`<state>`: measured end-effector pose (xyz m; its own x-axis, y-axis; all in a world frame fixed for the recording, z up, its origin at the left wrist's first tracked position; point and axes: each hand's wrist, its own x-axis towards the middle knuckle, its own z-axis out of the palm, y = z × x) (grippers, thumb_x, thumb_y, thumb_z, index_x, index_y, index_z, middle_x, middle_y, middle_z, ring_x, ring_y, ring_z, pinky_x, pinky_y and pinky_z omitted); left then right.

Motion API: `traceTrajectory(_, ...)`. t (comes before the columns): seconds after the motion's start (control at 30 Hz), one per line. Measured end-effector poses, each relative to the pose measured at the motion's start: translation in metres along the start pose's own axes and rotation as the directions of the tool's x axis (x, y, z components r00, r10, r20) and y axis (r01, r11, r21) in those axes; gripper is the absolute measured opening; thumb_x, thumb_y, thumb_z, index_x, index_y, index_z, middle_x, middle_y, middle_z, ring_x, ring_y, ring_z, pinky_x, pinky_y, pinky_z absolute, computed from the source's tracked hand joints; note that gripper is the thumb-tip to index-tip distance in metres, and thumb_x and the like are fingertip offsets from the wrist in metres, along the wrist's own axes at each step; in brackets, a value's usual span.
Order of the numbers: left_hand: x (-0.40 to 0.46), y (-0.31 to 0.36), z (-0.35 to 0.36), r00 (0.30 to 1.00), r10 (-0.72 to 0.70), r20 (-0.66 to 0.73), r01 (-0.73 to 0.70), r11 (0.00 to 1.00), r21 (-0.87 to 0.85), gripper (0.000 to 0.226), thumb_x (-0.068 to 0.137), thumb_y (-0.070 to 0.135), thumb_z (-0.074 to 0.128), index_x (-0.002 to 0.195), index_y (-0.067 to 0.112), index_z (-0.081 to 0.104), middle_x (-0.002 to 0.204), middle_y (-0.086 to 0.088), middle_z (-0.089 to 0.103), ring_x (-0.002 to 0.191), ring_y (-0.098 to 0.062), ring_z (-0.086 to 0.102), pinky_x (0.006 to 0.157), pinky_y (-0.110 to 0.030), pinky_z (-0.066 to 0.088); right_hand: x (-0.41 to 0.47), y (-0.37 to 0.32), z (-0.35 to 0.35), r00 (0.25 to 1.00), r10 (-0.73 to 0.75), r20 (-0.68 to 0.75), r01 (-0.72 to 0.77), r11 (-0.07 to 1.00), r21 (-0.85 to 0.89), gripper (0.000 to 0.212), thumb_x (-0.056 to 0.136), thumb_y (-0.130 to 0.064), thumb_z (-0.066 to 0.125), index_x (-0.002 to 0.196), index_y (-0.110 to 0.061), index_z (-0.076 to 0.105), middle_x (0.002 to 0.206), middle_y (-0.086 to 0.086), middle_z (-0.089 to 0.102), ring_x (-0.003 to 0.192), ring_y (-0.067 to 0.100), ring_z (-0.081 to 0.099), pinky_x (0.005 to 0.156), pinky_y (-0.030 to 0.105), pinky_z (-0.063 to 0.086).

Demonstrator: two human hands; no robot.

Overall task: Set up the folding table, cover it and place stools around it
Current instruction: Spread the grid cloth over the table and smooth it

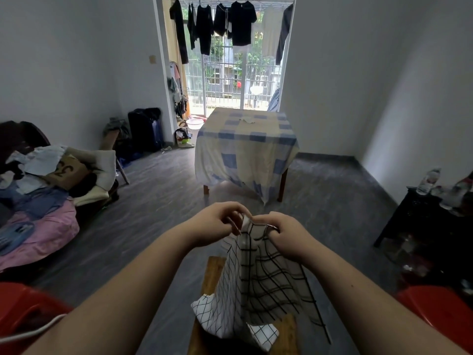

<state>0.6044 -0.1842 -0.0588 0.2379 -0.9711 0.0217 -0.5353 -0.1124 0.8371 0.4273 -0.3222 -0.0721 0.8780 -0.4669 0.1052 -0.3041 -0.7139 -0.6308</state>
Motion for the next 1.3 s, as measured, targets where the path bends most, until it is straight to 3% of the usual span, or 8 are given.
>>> traceTrajectory(0.17, 0.013, -0.018, 0.017, 0.999, -0.013, -0.041, 0.017, 0.992, 0.124, 0.036, 0.086, 0.017, 0.069, 0.105, 0.046, 0.058, 0.093, 0.002, 0.067, 0.083, -0.011, 0.066, 0.081, -0.035, 0.057, -0.005, 0.002, -0.003, 0.998, -0.063, -0.007, 0.062, 0.992, -0.109, 0.045, 0.087, -0.005, 0.05, 0.117, -0.033, 0.07, 0.082, -0.009, 0.047, 0.075, 0.003, 0.046, 0.07, 0.021, 0.032)
traceTrajectory(0.4, 0.024, -0.029, 0.021, 0.977, 0.193, -0.093, -0.153, 0.932, 0.33, 0.017, 0.084, 0.022, 0.07, 0.092, 0.034, 0.062, 0.126, 0.014, 0.051, 0.132, -0.009, 0.041, 0.11, -0.031, 0.035, -0.023, 0.006, -0.019, 0.998, -0.015, -0.053, 0.006, 0.988, -0.152, 0.042, 0.088, -0.006, 0.052, 0.123, -0.024, 0.066, 0.1, -0.002, 0.057, 0.095, 0.011, 0.054, 0.083, 0.023, 0.041)
traceTrajectory(0.6, 0.024, -0.039, 0.007, 0.986, 0.138, -0.091, -0.11, 0.959, 0.262, 0.031, 0.088, 0.027, 0.071, 0.095, 0.051, 0.053, 0.09, 0.012, 0.063, 0.079, -0.004, 0.059, 0.075, -0.023, 0.049, -0.031, 0.016, -0.034, 0.97, 0.074, -0.23, -0.117, 0.977, -0.178, 0.037, 0.089, -0.002, 0.052, 0.114, -0.021, 0.07, 0.092, -0.001, 0.052, 0.089, 0.015, 0.052, 0.072, 0.021, 0.033)
traceTrajectory(0.8, 0.021, -0.067, -0.003, 0.995, 0.087, -0.051, -0.056, 0.898, 0.436, 0.022, 0.095, 0.02, 0.061, 0.115, 0.027, 0.069, 0.092, 0.018, 0.052, 0.081, -0.002, 0.05, 0.083, -0.027, 0.045, -0.037, 0.011, -0.032, 0.964, 0.095, -0.247, -0.153, 0.962, -0.225, 0.037, 0.093, -0.002, 0.05, 0.123, -0.017, 0.066, 0.103, 0.005, 0.056, 0.099, 0.02, 0.054, 0.082, 0.025, 0.039)
traceTrajectory(0.93, 0.009, -0.085, -0.007, 0.993, 0.073, -0.095, -0.025, 0.902, 0.431, 0.022, 0.095, 0.013, 0.058, 0.104, 0.025, 0.074, 0.097, 0.01, 0.056, 0.098, -0.014, 0.056, 0.095, -0.034, 0.047, -0.04, 0.01, -0.031, 0.963, 0.104, -0.247, -0.181, 0.932, -0.315, 0.041, 0.096, -0.006, 0.051, 0.134, -0.015, 0.059, 0.11, 0.004, 0.054, 0.103, 0.021, 0.054, 0.082, 0.022, 0.035)
traceTrajectory(1.07, -0.007, -0.088, -0.02, 0.977, 0.027, -0.213, 0.049, 0.938, 0.343, 0.033, 0.098, 0.019, 0.053, 0.082, 0.047, 0.058, 0.085, 0.016, 0.069, 0.084, -0.009, 0.066, 0.081, -0.036, 0.054, -0.043, 0.006, -0.03, 0.936, 0.1, -0.337, -0.235, 0.891, -0.388, 0.03, 0.096, -0.018, 0.054, 0.122, -0.026, 0.067, 0.108, -0.001, 0.056, 0.1, 0.02, 0.056, 0.081, 0.033, 0.046)
traceTrajectory(1.2, -0.028, -0.083, -0.035, 0.959, 0.067, -0.276, 0.036, 0.935, 0.353, 0.025, 0.098, 0.029, 0.056, 0.08, 0.045, 0.06, 0.074, 0.021, 0.069, 0.071, 0.004, 0.064, 0.068, -0.029, 0.051, -0.045, -0.004, -0.015, 0.846, 0.244, -0.475, -0.402, 0.875, -0.268, 0.026, 0.097, -0.027, 0.044, 0.109, -0.035, 0.066, 0.1, -0.003, 0.069, 0.091, 0.025, 0.062, 0.075, 0.041, 0.053)
traceTrajectory(1.3, -0.04, -0.079, -0.048, 0.948, 0.093, -0.304, 0.058, 0.889, 0.454, 0.016, 0.099, 0.041, 0.053, 0.09, 0.04, 0.067, 0.078, 0.015, 0.07, 0.073, -0.005, 0.065, 0.067, -0.032, 0.053, -0.046, -0.008, 0.002, 0.825, 0.266, -0.498, -0.441, 0.854, -0.275, 0.027, 0.098, -0.03, 0.038, 0.112, -0.036, 0.06, 0.097, 0.003, 0.07, 0.086, 0.03, 0.061, 0.07, 0.041, 0.051)
